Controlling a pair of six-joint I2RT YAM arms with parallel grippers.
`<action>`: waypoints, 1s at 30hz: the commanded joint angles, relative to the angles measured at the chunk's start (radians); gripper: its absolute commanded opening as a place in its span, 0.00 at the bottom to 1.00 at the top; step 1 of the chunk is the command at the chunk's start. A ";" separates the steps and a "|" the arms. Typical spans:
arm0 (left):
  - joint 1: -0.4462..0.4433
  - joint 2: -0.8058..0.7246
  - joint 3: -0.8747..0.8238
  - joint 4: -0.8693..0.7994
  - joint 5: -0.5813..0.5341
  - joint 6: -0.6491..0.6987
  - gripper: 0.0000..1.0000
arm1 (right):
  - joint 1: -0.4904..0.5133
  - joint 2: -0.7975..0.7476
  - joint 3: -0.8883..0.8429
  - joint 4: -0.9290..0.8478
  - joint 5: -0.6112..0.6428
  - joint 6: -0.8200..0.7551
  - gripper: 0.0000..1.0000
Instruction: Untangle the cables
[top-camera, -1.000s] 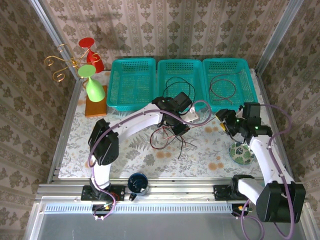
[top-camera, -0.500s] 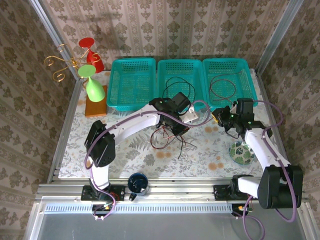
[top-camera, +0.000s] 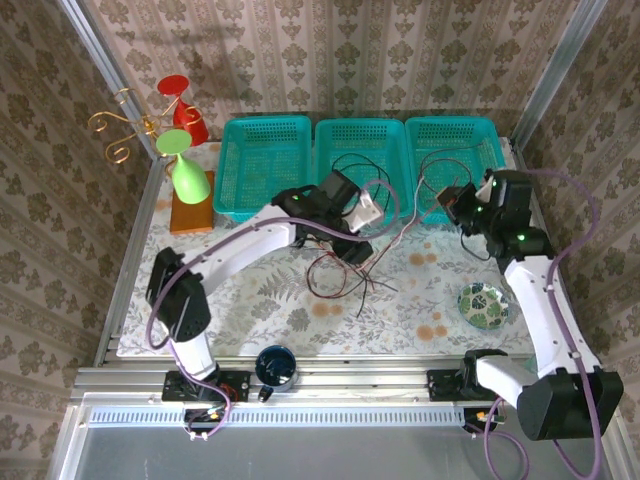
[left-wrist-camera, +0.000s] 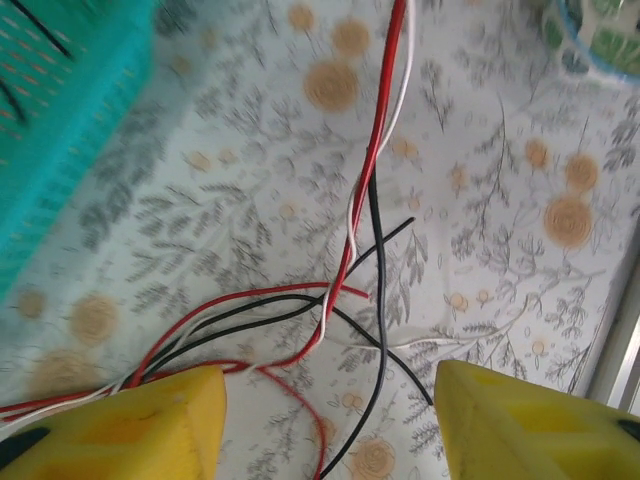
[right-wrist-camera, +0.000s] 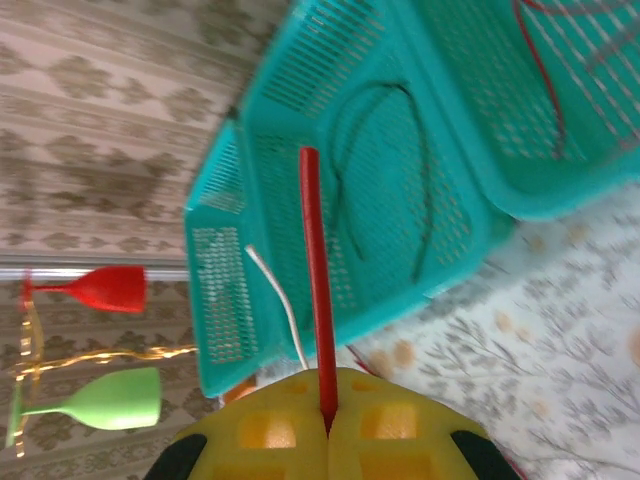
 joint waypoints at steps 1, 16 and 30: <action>0.035 -0.085 -0.029 0.066 0.043 -0.032 0.59 | 0.005 -0.005 0.119 -0.066 0.028 -0.044 0.00; 0.140 -0.263 -0.188 0.187 0.096 -0.113 0.61 | 0.090 0.139 0.565 0.010 -0.019 0.004 0.00; 0.176 -0.418 -0.289 0.361 -0.011 -0.219 0.66 | 0.200 0.246 0.749 0.001 0.009 -0.030 0.00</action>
